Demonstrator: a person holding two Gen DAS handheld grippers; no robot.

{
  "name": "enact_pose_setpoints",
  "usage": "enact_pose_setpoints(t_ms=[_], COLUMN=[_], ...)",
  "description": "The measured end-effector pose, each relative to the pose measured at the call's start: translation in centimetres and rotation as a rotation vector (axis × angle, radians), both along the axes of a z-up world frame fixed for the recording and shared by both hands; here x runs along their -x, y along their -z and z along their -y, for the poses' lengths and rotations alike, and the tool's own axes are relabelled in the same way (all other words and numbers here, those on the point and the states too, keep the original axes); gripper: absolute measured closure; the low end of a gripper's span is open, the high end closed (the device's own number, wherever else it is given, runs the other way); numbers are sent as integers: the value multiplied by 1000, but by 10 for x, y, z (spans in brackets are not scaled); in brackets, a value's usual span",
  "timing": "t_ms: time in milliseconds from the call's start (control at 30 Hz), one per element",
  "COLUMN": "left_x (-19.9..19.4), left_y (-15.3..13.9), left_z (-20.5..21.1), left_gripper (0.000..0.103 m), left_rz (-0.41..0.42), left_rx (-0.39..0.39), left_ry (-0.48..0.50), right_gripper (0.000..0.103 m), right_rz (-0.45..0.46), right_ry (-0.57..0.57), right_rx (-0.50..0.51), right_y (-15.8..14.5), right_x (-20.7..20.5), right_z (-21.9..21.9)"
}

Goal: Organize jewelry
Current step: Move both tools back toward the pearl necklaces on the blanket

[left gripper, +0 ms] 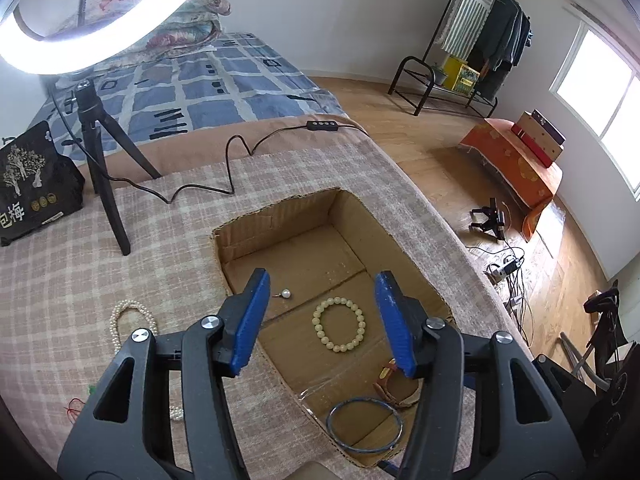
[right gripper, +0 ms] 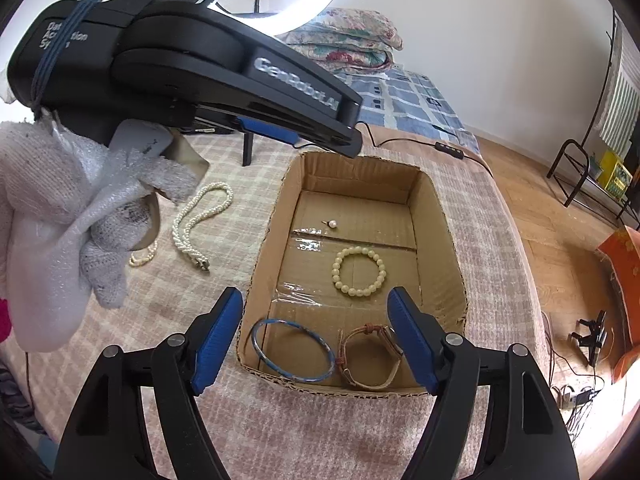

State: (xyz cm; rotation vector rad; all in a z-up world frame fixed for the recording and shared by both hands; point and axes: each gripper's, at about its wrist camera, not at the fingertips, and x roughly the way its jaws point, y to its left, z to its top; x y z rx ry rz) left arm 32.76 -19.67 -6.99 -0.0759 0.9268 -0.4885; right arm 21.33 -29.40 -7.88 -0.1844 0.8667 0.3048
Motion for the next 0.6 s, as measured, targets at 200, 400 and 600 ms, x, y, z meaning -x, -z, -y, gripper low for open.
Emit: enact_pose_setpoints(t_ms=[200,400,600], left_x=[5,13,28], left_y=[-13,-24,-28], left_z=[-43,-102,-167], left_gripper=[46,46,46], left_rz=[22,40,52], left_rx=[-6,-4,-17], left_ry=[-44,-109,-182], right_gripper=[23,23,23], right_rz=[17,30,71], right_ry=[3,-2,-31], right_rx=[-8,-24,-36], right_y=[-5,-8,-12], right_x=[0,-2,-4], right_z=[-6,-15,-31])
